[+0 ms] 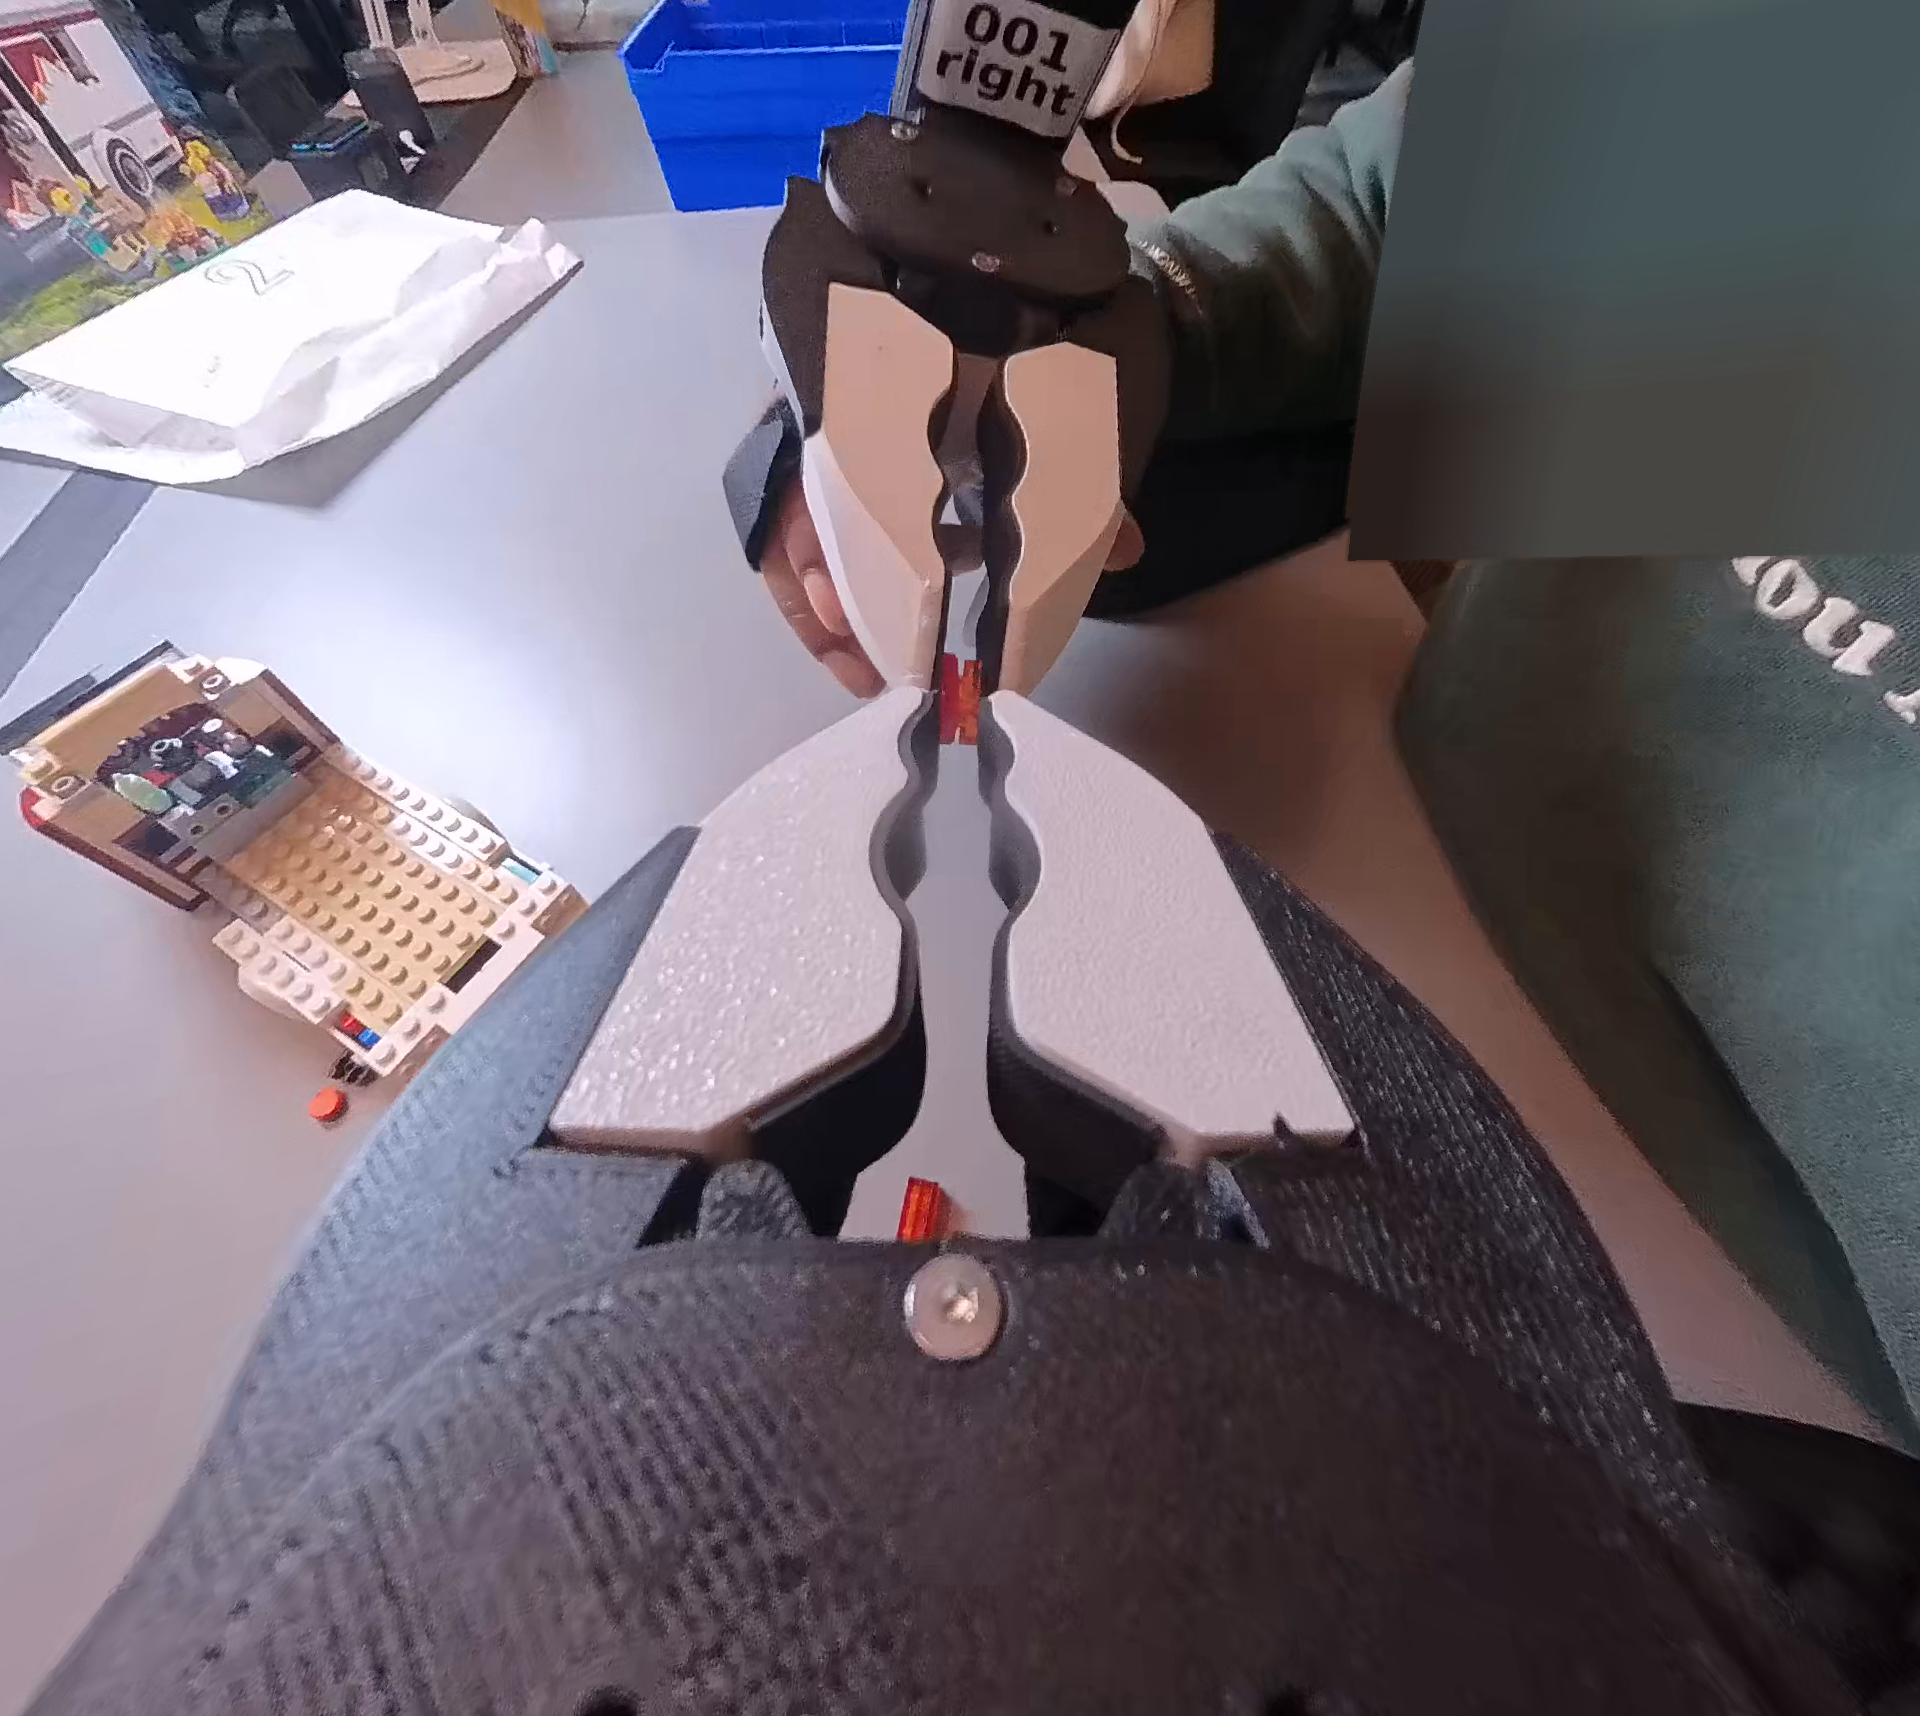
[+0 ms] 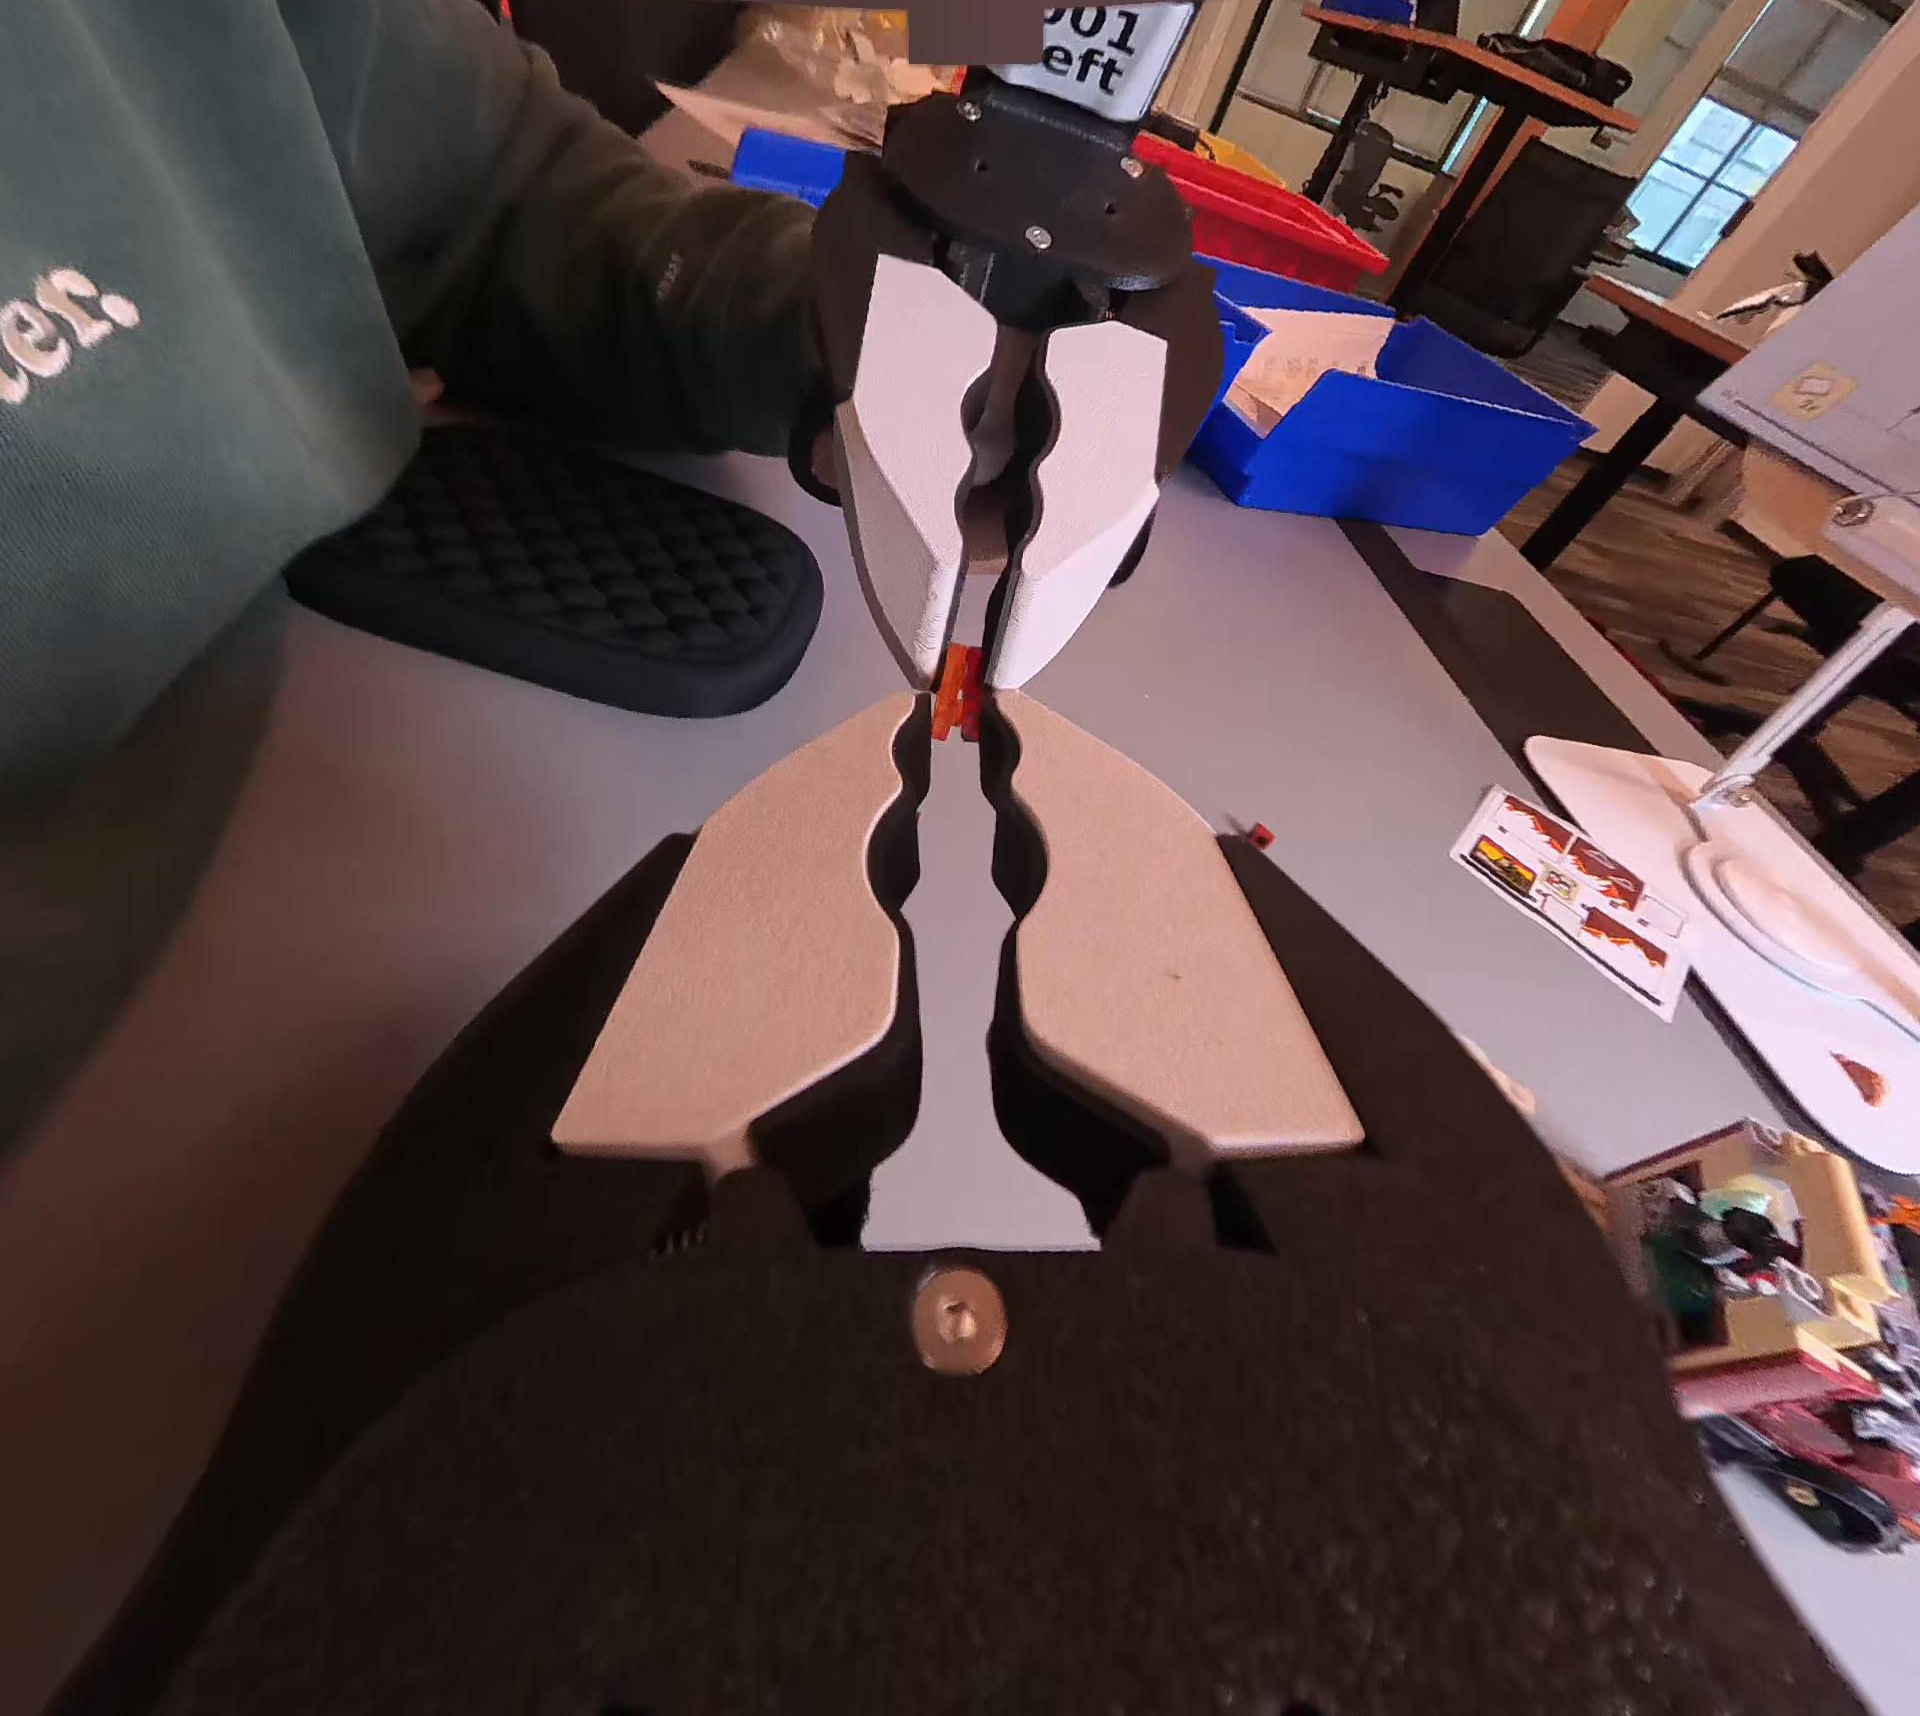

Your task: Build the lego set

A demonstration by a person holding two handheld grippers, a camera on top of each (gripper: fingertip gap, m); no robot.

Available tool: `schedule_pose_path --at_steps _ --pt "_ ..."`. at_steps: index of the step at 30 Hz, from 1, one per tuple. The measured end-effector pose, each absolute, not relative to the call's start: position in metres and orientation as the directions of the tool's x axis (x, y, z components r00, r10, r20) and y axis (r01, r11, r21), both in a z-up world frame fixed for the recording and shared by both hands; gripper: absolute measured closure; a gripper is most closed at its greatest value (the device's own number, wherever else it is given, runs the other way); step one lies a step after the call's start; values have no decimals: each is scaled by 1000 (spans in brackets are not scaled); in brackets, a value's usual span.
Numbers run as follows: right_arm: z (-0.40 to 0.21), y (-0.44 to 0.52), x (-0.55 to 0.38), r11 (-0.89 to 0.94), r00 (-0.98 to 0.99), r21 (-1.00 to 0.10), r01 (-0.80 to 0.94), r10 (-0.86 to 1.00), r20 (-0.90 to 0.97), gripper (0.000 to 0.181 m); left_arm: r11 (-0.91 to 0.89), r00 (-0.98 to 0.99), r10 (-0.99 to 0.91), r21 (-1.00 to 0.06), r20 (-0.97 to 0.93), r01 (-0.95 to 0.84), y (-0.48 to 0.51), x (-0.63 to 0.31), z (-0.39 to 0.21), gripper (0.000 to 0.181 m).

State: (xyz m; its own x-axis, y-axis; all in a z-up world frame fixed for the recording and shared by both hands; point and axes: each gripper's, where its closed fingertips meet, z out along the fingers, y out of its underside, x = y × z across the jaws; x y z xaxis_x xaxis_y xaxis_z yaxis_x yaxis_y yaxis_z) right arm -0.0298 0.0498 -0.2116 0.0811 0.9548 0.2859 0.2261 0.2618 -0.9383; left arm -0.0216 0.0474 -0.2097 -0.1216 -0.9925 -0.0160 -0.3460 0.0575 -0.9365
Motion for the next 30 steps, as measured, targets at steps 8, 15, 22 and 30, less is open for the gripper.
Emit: schedule_pose_path --at_steps 8,15,22,30 --pt "-201 47 -30 14 27 -994 106 999 17 173 -5 -140 -989 -967 41 -254 45 -21 -197 174" --pt "-193 49 -30 -89 17 -996 33 996 -88 172 -62 -138 -986 -979 89 -194 49 -21 -190 175" --pt "-192 57 -29 10 110 -999 50 994 16 163 -261 -124 -953 -956 277 -133 60 -19 -187 175" --pt "-192 66 -27 151 207 -981 124 963 175 170 -483 -168 -852 -868 496 -118 64 -16 -190 175"
